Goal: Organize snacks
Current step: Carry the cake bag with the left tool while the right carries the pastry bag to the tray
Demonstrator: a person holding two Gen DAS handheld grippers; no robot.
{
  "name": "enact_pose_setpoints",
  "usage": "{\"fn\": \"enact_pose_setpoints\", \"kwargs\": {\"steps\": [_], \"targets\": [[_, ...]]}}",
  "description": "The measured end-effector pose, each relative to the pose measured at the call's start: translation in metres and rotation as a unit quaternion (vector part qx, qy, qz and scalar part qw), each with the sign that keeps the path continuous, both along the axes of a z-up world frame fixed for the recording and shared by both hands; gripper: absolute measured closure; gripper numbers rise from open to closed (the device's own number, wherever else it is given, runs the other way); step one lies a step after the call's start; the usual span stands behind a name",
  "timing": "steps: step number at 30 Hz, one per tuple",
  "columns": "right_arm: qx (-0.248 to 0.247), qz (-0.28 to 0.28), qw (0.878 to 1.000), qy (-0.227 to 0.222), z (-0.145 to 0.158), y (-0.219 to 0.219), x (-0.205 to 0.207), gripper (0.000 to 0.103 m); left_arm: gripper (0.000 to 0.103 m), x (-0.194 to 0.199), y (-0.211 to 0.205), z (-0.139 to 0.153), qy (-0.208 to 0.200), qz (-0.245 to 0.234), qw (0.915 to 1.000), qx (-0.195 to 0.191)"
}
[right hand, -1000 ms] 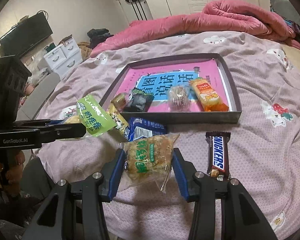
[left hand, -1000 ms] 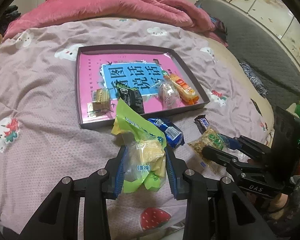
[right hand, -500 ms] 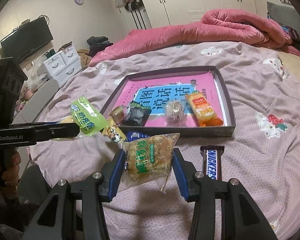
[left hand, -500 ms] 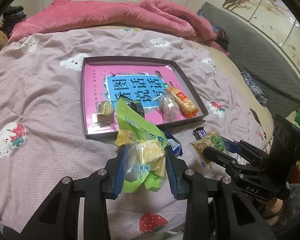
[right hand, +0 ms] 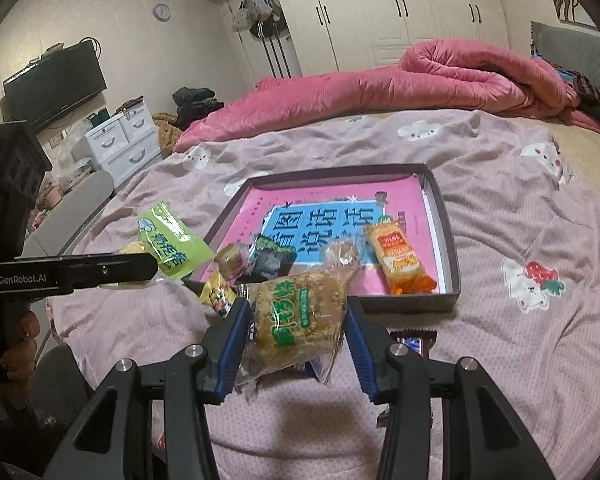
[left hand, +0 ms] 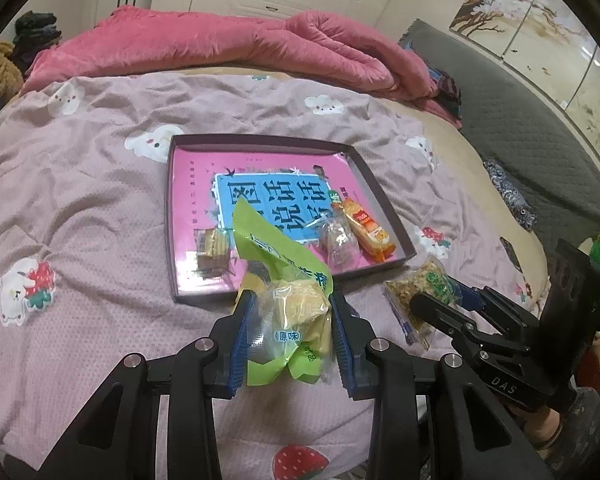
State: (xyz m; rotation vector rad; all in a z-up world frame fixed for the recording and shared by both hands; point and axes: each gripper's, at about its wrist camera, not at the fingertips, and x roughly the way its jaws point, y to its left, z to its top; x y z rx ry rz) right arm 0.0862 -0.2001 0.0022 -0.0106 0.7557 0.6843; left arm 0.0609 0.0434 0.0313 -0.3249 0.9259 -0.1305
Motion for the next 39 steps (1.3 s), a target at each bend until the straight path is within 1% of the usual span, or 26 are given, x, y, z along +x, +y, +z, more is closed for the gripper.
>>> {"fn": "enact_pose_setpoints", "kwargs": {"steps": [2,7,14,29,39], "targets": [[0.002,-0.003,1.0,-0.003,0.002,0.0,0.002,0.055,0.065,0.002,-0.002,0.002,-0.002,-0.001,1.0,0.0],[0.001,-0.003,1.0,-0.012,0.006,0.002,0.005,0.055,0.065,0.007,-0.007,0.007,-0.012,0.001,0.9998,0.017],[-0.006,-0.008,1.0,-0.03,0.012,0.004,0.009,0.055,0.065,0.015,-0.012,0.012,-0.018,0.003,0.9997,0.017],[0.003,-0.018,0.999,-0.03,0.015,0.003,0.023,0.055,0.065,0.03,-0.013,0.009,-0.014,0.013,0.9997,0.018],[0.011,-0.024,0.999,-0.03,0.016,0.002,0.03,0.055,0.065,0.043,-0.017,0.01,-0.015,0.01,0.9997,0.018]]}}
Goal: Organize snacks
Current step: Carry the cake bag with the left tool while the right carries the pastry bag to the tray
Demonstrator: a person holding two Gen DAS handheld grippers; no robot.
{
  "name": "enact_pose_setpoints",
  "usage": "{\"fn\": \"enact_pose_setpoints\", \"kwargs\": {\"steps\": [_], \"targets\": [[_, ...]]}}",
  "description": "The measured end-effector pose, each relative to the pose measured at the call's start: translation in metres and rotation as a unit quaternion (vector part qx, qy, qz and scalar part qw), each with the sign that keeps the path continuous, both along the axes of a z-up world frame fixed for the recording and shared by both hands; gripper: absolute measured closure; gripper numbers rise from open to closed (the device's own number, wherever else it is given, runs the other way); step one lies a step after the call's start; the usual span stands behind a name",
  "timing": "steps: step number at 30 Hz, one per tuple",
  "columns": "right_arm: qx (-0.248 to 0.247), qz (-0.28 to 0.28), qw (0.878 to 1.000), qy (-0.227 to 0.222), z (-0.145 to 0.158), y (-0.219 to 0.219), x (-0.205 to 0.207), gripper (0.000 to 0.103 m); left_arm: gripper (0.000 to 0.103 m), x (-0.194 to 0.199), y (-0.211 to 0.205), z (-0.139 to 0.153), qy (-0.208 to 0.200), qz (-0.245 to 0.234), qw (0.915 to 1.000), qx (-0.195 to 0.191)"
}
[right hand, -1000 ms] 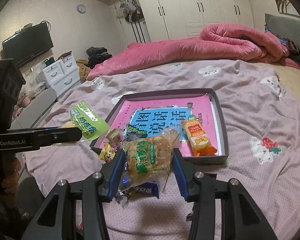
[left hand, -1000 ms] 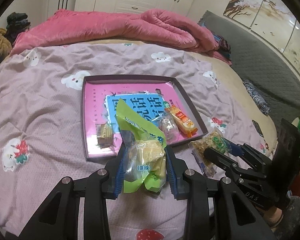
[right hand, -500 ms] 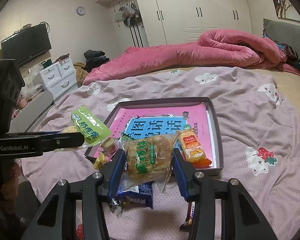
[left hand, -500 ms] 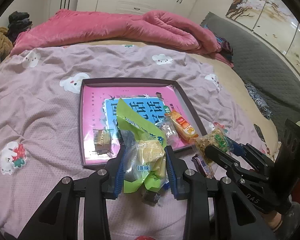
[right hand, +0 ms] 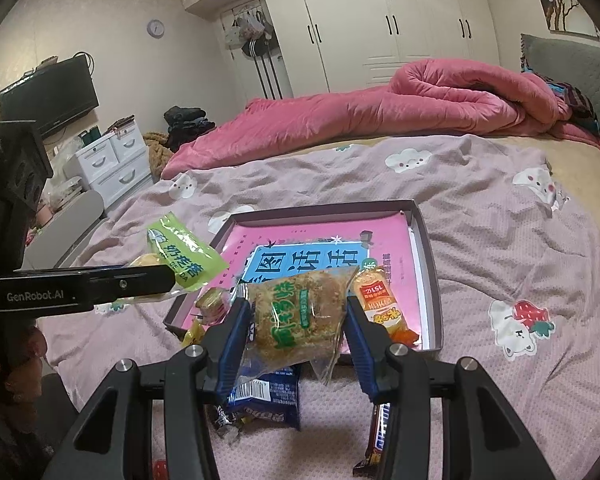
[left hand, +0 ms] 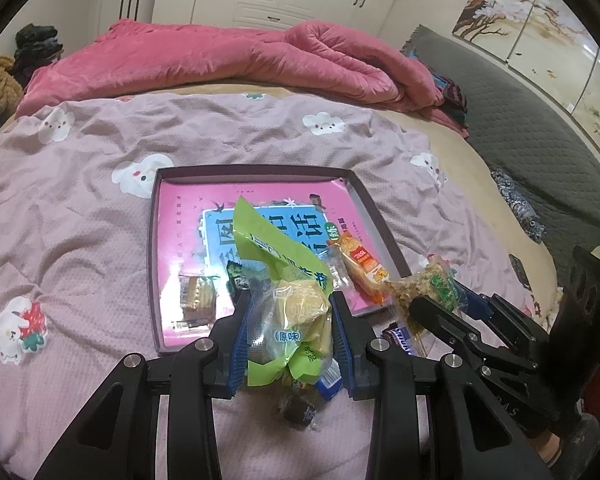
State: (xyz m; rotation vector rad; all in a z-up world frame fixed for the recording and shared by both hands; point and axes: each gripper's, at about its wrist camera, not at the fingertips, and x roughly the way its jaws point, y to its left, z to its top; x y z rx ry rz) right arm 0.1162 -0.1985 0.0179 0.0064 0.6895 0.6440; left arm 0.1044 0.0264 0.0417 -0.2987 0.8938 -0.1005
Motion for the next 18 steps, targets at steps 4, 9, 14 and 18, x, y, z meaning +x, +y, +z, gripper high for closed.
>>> {"fn": "enact_pose_setpoints", "kwargs": {"steps": [4,9,14,18], "targets": [[0.002,-0.003,1.0,-0.002,0.001,-0.001,0.004,0.055,0.065,0.005,-0.002,-0.001,0.002,0.0,1.0,-0.001],[0.003,-0.008,1.0,-0.003,0.001,-0.002,0.009,0.055,0.065,0.012,-0.005,-0.004,0.005,0.0,1.0,-0.001],[-0.002,-0.012,1.0,-0.01,0.001,-0.003,0.01,0.055,0.065,0.019,-0.009,-0.009,0.009,-0.002,1.0,0.0],[0.0,-0.015,1.0,-0.007,-0.001,-0.004,0.015,0.055,0.065,0.025,-0.01,-0.014,0.013,-0.002,0.9999,-0.002]]}}
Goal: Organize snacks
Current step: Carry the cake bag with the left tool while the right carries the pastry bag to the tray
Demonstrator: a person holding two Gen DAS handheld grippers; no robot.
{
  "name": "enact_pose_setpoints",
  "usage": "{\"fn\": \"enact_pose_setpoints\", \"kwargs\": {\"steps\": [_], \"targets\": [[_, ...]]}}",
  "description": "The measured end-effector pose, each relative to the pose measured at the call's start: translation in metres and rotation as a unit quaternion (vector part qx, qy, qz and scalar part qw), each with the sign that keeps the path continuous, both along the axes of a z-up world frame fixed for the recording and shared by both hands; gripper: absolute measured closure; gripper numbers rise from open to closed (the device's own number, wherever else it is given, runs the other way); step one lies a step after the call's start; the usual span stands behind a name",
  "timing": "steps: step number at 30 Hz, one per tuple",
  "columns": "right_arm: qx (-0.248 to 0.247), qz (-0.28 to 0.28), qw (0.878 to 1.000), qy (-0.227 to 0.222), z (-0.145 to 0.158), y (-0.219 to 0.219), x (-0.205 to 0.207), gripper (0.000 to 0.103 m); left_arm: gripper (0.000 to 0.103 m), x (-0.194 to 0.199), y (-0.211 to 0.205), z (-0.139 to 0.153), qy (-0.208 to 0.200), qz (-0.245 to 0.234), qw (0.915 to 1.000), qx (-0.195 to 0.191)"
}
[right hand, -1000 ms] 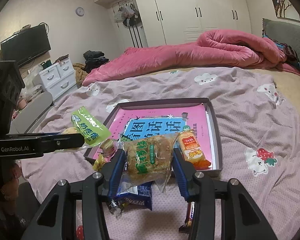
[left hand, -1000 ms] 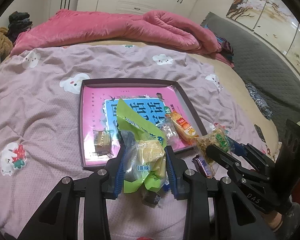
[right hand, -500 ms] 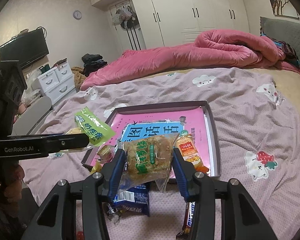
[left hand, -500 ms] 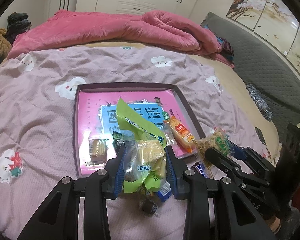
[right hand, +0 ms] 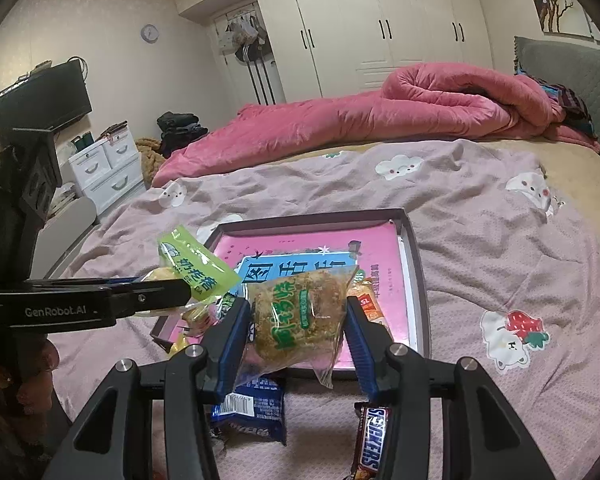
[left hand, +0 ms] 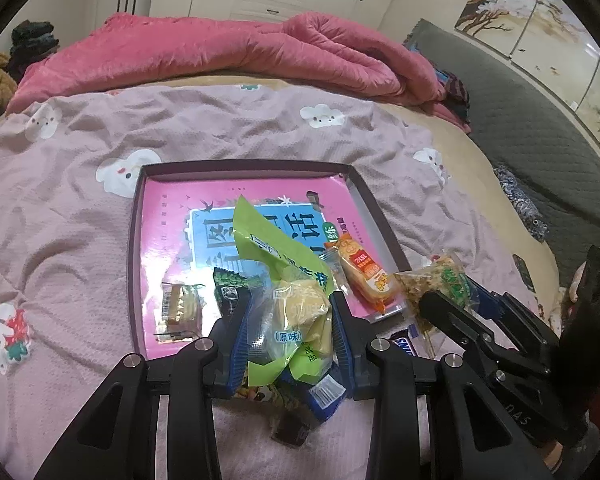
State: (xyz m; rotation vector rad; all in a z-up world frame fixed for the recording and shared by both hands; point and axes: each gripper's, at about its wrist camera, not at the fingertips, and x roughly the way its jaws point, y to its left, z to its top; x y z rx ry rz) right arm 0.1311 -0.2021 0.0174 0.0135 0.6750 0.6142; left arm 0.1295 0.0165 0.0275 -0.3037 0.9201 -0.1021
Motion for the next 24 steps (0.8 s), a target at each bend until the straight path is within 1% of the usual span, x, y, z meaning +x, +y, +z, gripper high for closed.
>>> {"fn": "enact_pose_setpoints", "kwargs": {"steps": [24], "targets": [[0.006,-0.027,1.0,0.003,-0.008,-0.008,0.025,0.055,0.065,0.026,-0.011,-0.032,0.029,0.0,0.9996,0.003]]}}
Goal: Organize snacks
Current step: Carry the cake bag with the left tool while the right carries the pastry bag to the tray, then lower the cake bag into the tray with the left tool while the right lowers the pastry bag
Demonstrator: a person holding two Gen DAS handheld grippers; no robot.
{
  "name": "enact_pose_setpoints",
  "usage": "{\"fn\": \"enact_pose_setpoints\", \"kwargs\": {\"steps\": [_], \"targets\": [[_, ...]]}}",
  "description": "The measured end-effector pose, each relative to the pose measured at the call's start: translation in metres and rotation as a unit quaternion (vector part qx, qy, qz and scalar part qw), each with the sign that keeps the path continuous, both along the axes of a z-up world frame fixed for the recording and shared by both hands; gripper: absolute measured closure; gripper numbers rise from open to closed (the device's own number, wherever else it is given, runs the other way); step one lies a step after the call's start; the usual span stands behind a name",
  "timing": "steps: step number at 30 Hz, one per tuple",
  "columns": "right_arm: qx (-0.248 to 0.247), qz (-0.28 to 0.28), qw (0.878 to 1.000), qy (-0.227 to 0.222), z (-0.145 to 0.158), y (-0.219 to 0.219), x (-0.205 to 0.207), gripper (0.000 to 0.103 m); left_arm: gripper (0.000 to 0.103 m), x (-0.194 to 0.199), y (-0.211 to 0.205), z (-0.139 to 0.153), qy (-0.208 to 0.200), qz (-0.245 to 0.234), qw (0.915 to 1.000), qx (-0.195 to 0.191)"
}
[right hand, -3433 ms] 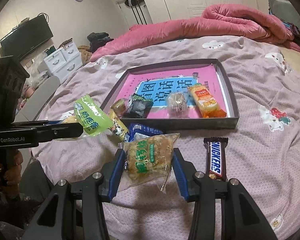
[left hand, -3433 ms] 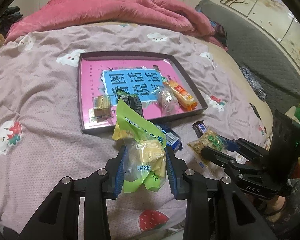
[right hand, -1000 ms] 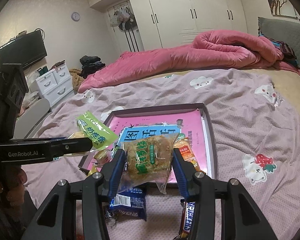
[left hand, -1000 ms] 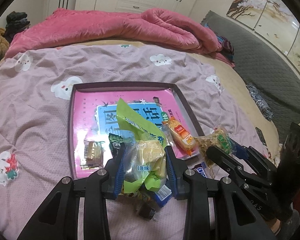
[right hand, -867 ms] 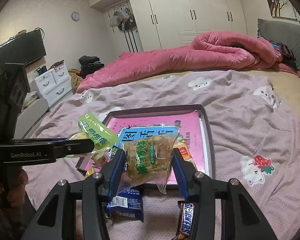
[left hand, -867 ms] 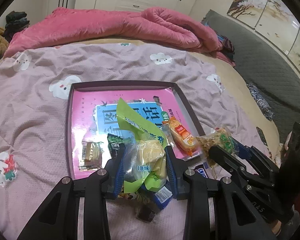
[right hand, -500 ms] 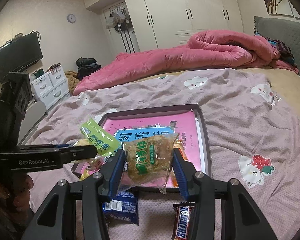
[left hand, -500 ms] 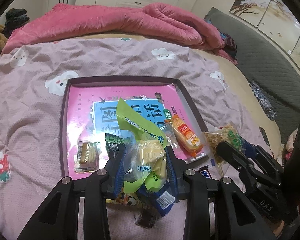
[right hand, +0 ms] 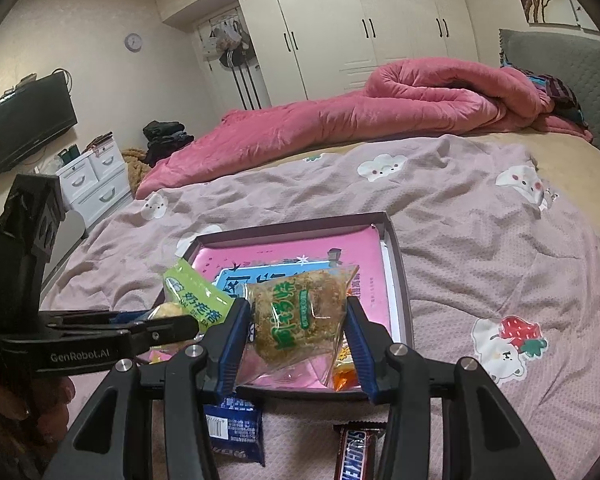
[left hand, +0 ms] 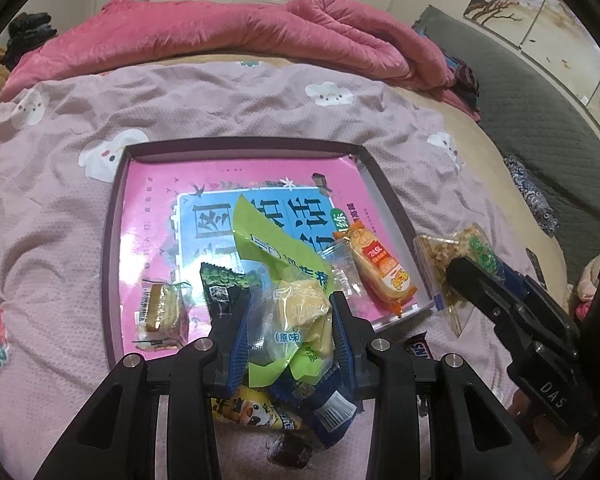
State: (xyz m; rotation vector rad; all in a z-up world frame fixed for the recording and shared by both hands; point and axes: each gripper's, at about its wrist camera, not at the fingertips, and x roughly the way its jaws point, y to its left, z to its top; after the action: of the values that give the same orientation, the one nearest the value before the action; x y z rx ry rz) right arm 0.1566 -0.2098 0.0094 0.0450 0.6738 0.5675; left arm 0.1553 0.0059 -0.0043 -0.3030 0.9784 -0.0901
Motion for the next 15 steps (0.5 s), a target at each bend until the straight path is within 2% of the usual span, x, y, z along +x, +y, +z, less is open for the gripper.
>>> {"fn": "enact_pose_setpoints", "kwargs": {"steps": [15], "targets": [[-0.007,-0.015,1.0,0.015,-0.015,-0.001,0.015,0.055,0.065,0.017,-0.003,-0.023,0.015,-0.001,0.9999,-0.001]]}}
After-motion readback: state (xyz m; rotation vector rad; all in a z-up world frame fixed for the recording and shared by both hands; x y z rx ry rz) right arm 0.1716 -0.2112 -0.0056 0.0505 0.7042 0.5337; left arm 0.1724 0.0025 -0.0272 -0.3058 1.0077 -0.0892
